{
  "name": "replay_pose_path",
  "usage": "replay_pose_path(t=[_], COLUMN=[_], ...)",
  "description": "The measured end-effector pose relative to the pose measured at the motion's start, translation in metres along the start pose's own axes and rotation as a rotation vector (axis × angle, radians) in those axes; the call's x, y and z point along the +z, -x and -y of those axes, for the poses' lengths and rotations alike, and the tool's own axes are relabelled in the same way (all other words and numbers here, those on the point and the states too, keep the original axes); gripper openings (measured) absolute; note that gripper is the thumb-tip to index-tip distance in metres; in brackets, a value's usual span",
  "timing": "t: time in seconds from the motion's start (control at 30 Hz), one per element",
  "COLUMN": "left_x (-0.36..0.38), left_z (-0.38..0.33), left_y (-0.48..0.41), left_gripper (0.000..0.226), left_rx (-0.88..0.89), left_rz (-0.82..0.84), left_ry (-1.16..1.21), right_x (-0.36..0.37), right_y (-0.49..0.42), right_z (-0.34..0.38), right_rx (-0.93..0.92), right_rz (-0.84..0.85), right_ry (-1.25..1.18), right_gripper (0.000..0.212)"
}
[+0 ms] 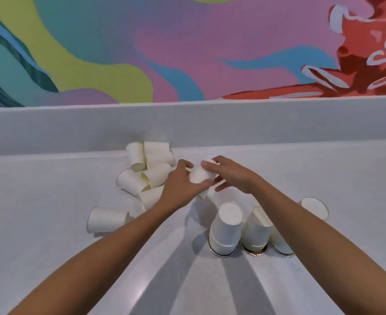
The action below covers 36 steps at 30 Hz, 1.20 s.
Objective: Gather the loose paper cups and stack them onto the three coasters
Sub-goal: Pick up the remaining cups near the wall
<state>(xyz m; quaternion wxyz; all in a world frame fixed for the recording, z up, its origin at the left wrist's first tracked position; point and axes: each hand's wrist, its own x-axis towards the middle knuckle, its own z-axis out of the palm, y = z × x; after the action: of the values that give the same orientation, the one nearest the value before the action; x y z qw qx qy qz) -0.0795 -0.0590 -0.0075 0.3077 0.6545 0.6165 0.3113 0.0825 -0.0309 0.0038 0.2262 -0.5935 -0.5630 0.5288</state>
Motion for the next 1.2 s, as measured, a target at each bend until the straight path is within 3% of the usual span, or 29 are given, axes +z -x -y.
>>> replay_pose_path(t=[0.1,0.23,0.3,0.33,0.43,0.5,0.73,0.97,1.1,1.2], left_x=[-0.007,-0.031,-0.044,-0.049,-0.046,-0.038,-0.018,-0.013,-0.012,-0.011], left_z=[-0.004,0.005,0.018,0.027,0.057,0.073,0.097,0.068,0.047,0.036], left_y=[-0.003,-0.008,-0.016,-0.019,-0.019,-0.017,-0.019,-0.024,-0.026,-0.027], left_gripper=[0.071,0.065,0.065,0.066,0.073,0.079,0.077,0.078,0.074,0.074], left_rx=[0.033,0.134,0.126,0.109,0.021,-0.041,-0.052,-0.091,-0.042,-0.018], left_rz=[0.014,0.037,0.026,0.06,0.318,0.431,0.414,0.345,0.305,0.293], left_ry=[0.143,0.149,-0.06,-0.274,-0.891,-0.98,-0.925,-0.38,-0.259,-0.232], right_x=[0.006,0.008,0.004,0.001,-0.003,-0.004,-0.002,0.004,0.005,0.007], right_y=[-0.001,-0.005,-0.008,-0.009,-0.011,-0.013,-0.015,-0.023,-0.025,-0.026], right_z=[0.01,0.011,0.008,0.006,0.002,0.001,-0.005,-0.006,-0.005,-0.002], right_rx=[-0.025,-0.011,0.014,0.029,0.056,0.058,0.068,0.044,0.0,0.005], right_rz=[0.003,-0.081,-0.16,-0.19,-0.234,-0.242,-0.25,-0.35,-0.426,-0.392], right_ry=[-0.209,-0.23,-0.198,-0.202,-0.245,-0.24,-0.212,-0.272,-0.302,-0.308], right_gripper=[0.049,0.046,0.048,0.05,0.054,0.052,0.049,0.055,0.059,0.062])
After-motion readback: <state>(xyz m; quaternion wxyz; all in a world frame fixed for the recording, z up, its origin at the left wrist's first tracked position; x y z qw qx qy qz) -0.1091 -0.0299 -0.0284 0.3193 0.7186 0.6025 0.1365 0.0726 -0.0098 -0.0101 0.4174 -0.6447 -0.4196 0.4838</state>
